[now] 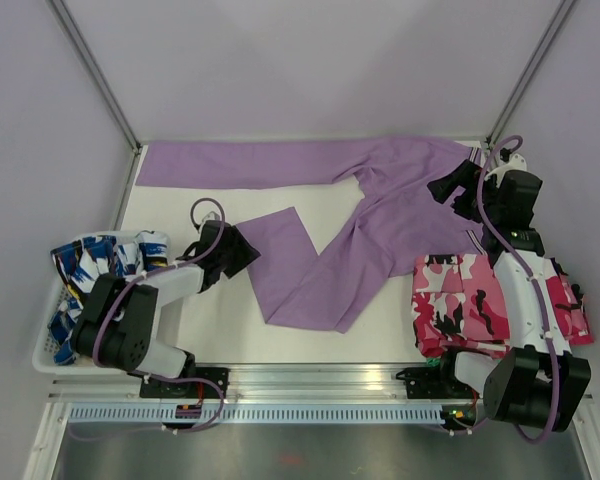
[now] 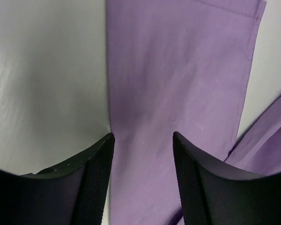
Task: Fold and stack the trousers
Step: Flatten the trousers out
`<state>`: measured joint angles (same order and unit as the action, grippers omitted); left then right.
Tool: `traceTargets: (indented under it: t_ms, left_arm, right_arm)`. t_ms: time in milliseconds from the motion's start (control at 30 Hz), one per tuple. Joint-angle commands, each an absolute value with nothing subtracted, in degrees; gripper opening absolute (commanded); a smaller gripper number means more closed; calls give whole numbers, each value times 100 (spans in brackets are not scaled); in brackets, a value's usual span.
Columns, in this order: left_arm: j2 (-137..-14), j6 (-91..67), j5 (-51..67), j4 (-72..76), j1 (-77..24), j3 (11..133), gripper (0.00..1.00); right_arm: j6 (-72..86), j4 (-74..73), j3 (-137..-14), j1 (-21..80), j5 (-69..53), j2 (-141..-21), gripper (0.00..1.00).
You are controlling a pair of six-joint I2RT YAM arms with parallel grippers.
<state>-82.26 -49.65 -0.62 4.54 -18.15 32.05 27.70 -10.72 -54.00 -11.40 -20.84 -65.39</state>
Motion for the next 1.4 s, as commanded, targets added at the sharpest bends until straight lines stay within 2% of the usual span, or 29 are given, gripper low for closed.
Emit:
traceTargets:
  t_ms: [0, 133, 167, 333, 567, 767, 900, 1067, 1200, 1367]
  left_arm:
    - [-8735, -5387, -272, 756, -1863, 3348, 59]
    - [-8964, -5581, -632, 572, -1890, 3419, 46]
    - [-8991, -5590, -685, 554, -1890, 3419, 34]
    - [-9088, -5415, -703, 431, -1890, 3621, 4]
    - [-8300, -4686, -1010, -377, -1898, 4139, 2]
    - [-7341, -4000, -2213, -1985, -1881, 5455, 2]
    - [-7233, -4139, -3408, -2863, -1881, 6300, 2]
    - [-8023, -5157, -4744, -5358, -1881, 7960, 2]
    - [-8963, -4247, -5693, -5546, -1811, 8673, 2]
    - [-10788, -4753, -6407, -6792, -1582, 9438, 2]
  right_arm:
    - [2786, -967, -5458, -1125, -1960, -6372, 96]
    - [2742, -993, -5493, -1125, -1872, -6390, 96]
    - [2751, -1002, -5511, -1116, -1863, -6398, 96]
    - [2707, -1046, -5572, -1125, -1776, -6407, 96]
    - [2760, -1256, -5669, -1125, -1740, -6381, 96]
    - [2698, -1205, -5423, -1116, -1485, -6021, 97]
    - [2733, -1283, -5510, -1116, -1854, -6100, 96]
    - [2890, -942, -5152, -1116, -1758, -5828, 98]
    - [3181, -545, -4948, -1116, -2108, -6221, 98]
    - [3059, -554, -5036, -1116, -2365, -6390, 96]
